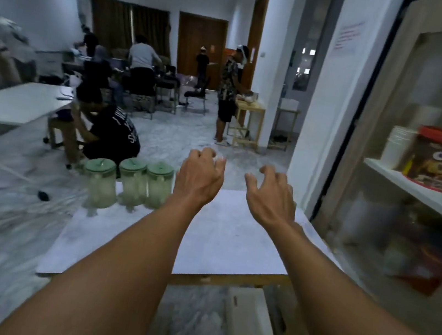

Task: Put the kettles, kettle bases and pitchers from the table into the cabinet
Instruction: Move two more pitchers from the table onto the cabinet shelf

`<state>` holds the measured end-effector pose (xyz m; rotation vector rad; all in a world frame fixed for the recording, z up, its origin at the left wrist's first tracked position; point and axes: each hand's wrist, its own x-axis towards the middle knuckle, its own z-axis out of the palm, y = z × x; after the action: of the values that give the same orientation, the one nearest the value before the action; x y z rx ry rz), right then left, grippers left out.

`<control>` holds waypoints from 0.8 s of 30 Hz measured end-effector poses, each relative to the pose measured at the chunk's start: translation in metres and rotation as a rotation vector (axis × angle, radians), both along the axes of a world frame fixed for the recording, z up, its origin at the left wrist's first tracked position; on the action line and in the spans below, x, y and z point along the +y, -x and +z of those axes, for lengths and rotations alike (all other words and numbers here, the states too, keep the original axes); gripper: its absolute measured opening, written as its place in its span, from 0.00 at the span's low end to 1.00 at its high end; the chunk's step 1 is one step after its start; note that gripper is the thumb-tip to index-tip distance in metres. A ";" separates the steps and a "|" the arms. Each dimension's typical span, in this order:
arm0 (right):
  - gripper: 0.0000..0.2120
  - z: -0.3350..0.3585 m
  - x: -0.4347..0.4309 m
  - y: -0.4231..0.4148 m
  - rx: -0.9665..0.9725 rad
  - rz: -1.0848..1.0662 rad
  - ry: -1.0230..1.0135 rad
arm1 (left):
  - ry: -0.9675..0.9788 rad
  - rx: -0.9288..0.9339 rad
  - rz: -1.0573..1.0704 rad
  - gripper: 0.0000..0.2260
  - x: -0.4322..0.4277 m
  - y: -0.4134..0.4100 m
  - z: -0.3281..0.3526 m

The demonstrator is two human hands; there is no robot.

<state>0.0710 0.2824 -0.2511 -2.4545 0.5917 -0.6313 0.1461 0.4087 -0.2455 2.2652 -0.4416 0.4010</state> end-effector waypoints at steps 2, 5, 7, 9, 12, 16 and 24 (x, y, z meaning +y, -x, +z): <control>0.23 -0.008 0.041 -0.031 0.025 0.070 -0.011 | -0.017 0.030 0.062 0.19 0.044 -0.025 -0.009; 0.22 -0.022 0.089 -0.074 0.069 0.155 -0.033 | -0.023 0.073 0.143 0.18 0.095 -0.060 -0.026; 0.22 -0.035 0.113 -0.101 0.096 0.203 -0.071 | -0.013 0.104 0.194 0.17 0.121 -0.080 -0.041; 0.22 -0.049 0.133 -0.128 0.128 0.251 -0.102 | 0.001 0.146 0.244 0.17 0.143 -0.098 -0.058; 0.21 -0.072 0.159 -0.174 0.184 0.343 -0.134 | 0.011 0.221 0.328 0.17 0.172 -0.129 -0.085; 0.21 -0.102 0.186 -0.250 0.254 0.417 -0.205 | 0.007 0.309 0.465 0.18 0.208 -0.181 -0.117; 0.26 -0.161 0.209 -0.390 0.405 0.281 -0.420 | 0.119 0.515 0.633 0.24 0.236 -0.297 -0.173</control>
<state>0.4614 0.4911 -0.4121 -2.2063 0.4587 0.1031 0.4436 0.6445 -0.4187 2.2397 0.5597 0.1290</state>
